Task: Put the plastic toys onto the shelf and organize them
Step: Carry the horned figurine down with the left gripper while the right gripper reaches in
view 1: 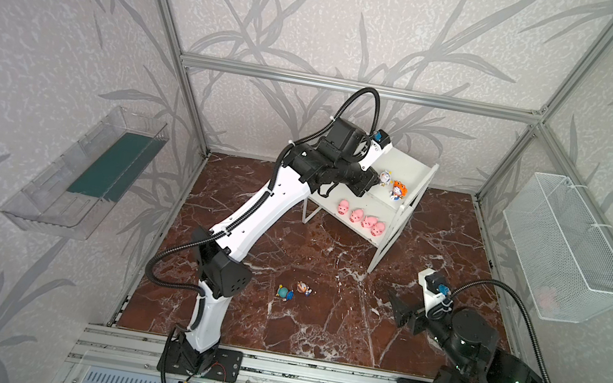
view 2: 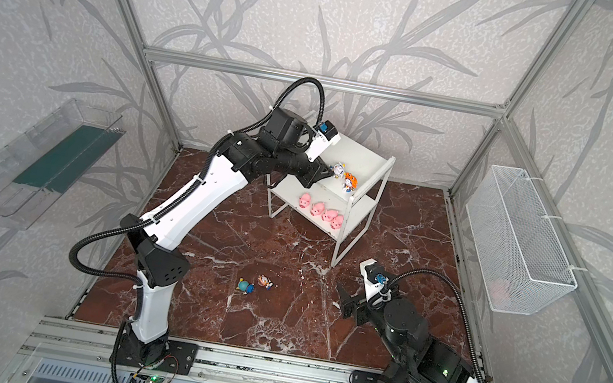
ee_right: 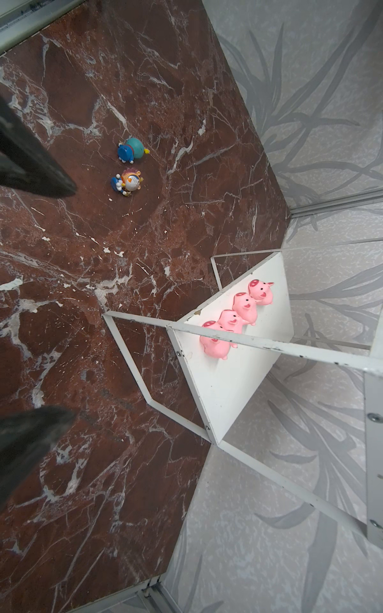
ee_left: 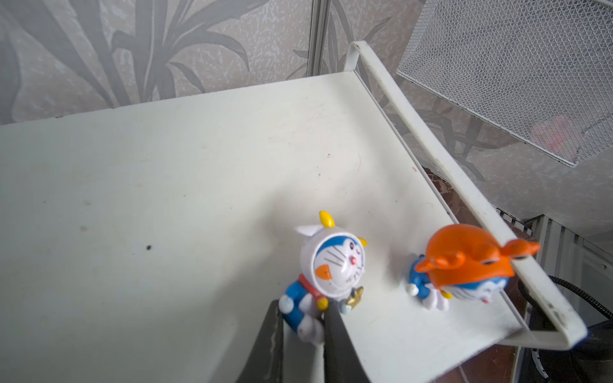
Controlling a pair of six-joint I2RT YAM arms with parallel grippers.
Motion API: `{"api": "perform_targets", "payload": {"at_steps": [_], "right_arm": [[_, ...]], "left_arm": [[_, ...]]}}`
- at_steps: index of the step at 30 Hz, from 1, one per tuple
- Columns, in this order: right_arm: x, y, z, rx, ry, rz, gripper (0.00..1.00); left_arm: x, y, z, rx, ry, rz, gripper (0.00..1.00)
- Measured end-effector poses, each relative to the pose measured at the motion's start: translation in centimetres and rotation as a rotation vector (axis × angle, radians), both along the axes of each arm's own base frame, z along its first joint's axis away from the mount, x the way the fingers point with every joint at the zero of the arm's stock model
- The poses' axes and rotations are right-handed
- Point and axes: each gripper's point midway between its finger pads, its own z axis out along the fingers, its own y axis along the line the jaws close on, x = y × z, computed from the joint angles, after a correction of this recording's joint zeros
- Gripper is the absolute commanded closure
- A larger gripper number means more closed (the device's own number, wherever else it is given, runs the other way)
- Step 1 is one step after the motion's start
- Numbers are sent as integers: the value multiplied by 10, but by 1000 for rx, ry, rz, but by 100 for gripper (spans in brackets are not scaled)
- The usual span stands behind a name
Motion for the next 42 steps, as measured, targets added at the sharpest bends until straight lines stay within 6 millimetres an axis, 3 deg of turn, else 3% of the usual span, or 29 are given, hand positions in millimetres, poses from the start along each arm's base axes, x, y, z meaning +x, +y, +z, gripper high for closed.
{"api": "perform_targets", "payload": {"at_steps": [6, 12, 23, 27, 35, 42], "right_arm": [[0, 1, 1, 7, -2, 7, 3], [2, 11, 18, 87, -33, 20, 3], [36, 86, 63, 277, -20, 142, 3], [39, 109, 83, 342, -10, 216, 3], [28, 141, 126, 435, 15, 375, 8], [28, 159, 128, 423, 64, 438, 12]], "left_arm": [[-11, 15, 15, -12, -31, 19, 84], [-37, 41, 30, -30, -73, 41, 82], [-122, 92, -2, -83, -79, 42, 82], [-150, 107, -11, -122, -92, 44, 82], [-173, 118, -19, -193, -112, 43, 81], [-179, 109, -23, -231, -103, 8, 81]]}}
